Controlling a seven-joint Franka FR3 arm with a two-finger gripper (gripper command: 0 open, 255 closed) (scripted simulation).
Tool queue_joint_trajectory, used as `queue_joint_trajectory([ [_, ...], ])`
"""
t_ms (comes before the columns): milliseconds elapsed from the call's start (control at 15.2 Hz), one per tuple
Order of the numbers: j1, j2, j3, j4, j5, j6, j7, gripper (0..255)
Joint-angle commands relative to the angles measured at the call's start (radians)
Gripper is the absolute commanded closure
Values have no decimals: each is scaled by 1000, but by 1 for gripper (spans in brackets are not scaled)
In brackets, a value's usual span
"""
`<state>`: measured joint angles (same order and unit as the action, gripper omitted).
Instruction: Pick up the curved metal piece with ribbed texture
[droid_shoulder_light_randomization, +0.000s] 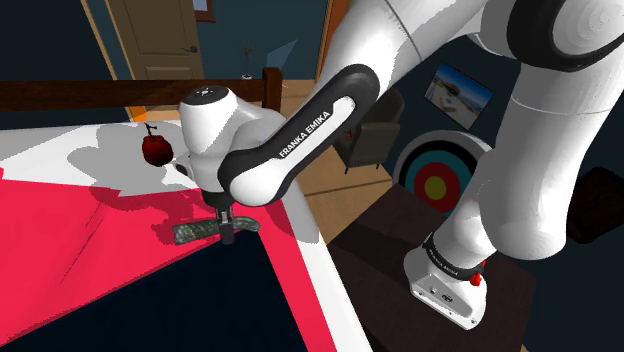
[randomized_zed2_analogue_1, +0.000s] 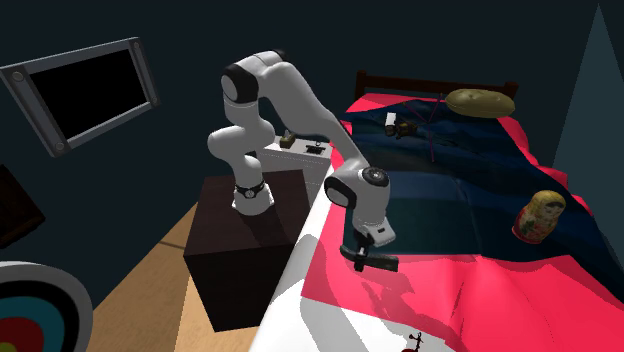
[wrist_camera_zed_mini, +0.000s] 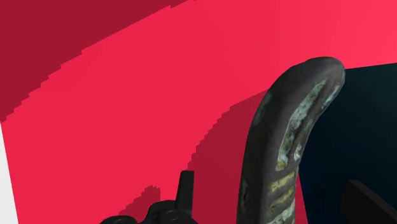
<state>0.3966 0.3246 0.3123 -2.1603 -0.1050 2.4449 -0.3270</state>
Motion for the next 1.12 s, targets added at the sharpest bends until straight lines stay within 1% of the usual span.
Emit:
queue_joint_trajectory([
  [0, 1, 8, -2, -2, -4, 10, 2, 0],
  [66, 1, 6, -2, -3, -3, 9, 2, 255],
  [660, 1, 8, -2, -2, -4, 10, 2, 255],
  [1056, -9, -54, 12, 7, 26, -58, -16, 255],
])
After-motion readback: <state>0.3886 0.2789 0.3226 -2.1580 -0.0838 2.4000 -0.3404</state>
